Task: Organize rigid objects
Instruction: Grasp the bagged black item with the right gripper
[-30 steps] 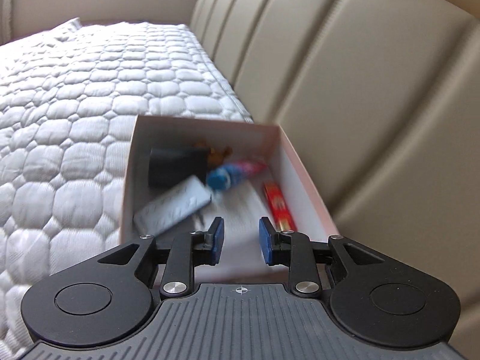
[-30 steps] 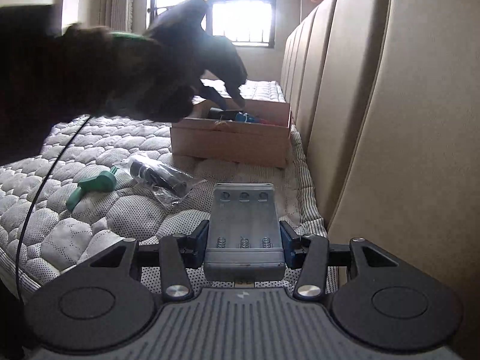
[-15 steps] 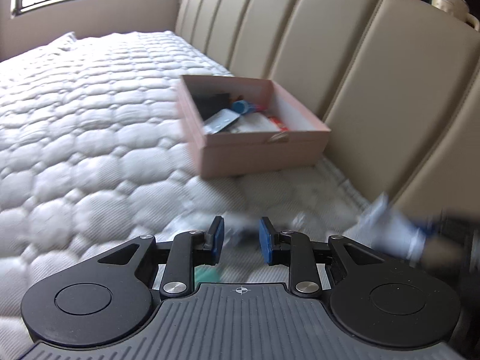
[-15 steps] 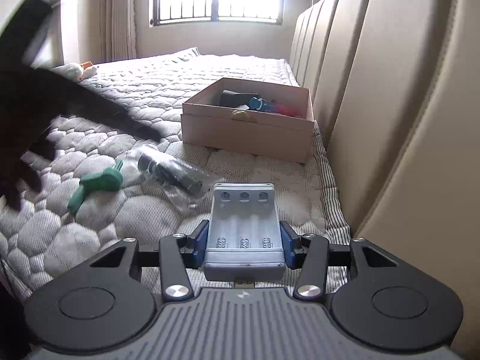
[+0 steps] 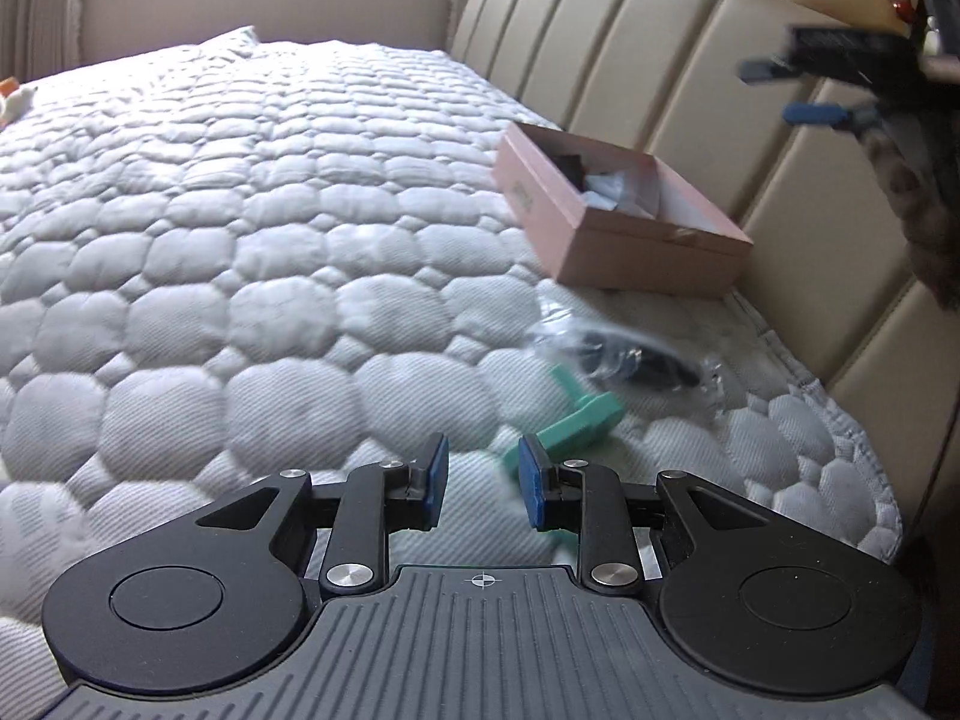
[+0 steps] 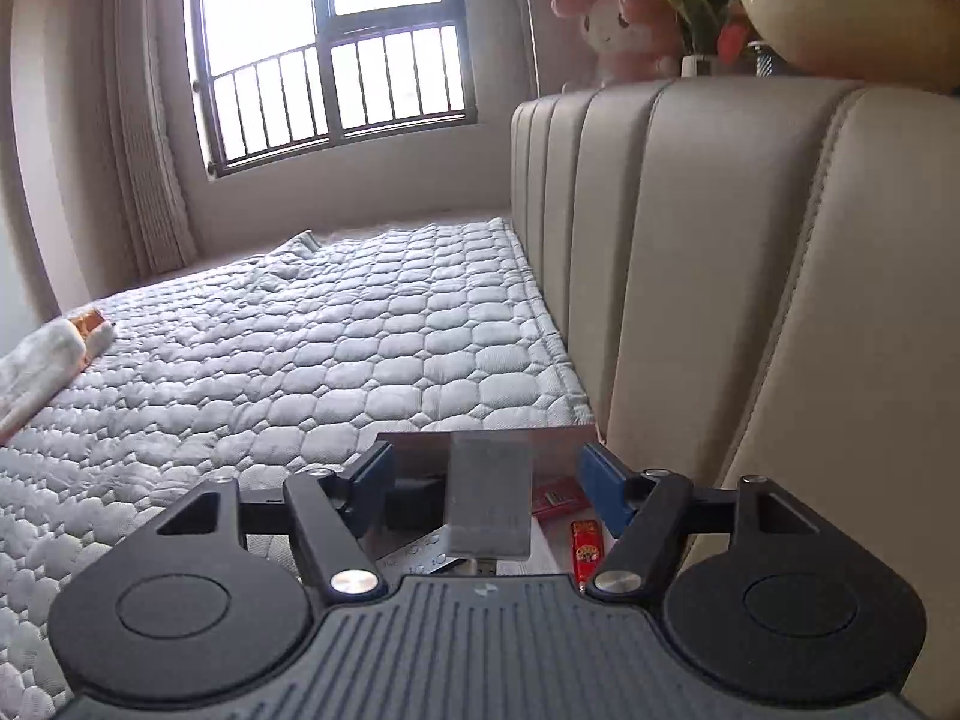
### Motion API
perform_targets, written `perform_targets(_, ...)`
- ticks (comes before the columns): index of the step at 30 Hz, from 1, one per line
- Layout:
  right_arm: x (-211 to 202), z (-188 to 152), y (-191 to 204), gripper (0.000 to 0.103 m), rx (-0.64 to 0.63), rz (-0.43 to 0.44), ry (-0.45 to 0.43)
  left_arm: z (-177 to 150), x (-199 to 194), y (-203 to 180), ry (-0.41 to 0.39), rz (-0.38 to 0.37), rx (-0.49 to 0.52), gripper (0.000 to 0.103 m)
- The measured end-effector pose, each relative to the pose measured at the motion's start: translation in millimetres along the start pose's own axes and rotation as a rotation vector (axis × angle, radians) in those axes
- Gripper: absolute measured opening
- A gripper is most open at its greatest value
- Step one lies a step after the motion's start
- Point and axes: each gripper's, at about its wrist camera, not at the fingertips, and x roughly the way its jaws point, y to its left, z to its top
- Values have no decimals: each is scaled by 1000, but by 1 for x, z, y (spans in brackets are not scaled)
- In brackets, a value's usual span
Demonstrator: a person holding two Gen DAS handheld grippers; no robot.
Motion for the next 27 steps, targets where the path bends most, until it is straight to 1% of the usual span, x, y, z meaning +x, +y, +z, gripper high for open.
perform_targets(3,-17,-29,-10,69,4,50,6,-2,2,7,-3,-35,-2,28)
perform_targets(5,-21,-51,-12,69,-19,66,46,-1,5,6,-4,-59,-9,28)
perform_targets(7,-20,-76,-11,69,-50,91,111,-1,8,2,-4,-65,-3,28)
perform_targets(10,-14,-116,5,69,-122,153,226,0,12,-10,1,-66,30,28)
perform_targets(12,-12,-139,20,69,-193,178,264,0,14,-18,9,-65,59,28)
perform_targets(14,-8,-156,37,69,-256,179,282,1,16,-24,17,-58,81,28)
perform_targets(18,4,-167,55,69,-283,209,289,3,14,-31,21,-48,94,28)
perform_targets(20,10,-166,62,69,-307,217,255,5,12,-33,18,-47,99,28)
perform_targets(22,15,-162,68,69,-359,212,203,6,11,-34,17,-48,103,28)
perform_targets(23,19,-161,70,69,-370,222,194,6,10,-35,18,-50,107,28)
perform_targets(26,32,-161,72,68,-358,314,250,4,10,-35,23,-58,127,28)
perform_targets(27,36,-163,72,61,-347,332,272,3,11,-35,26,-61,137,28)
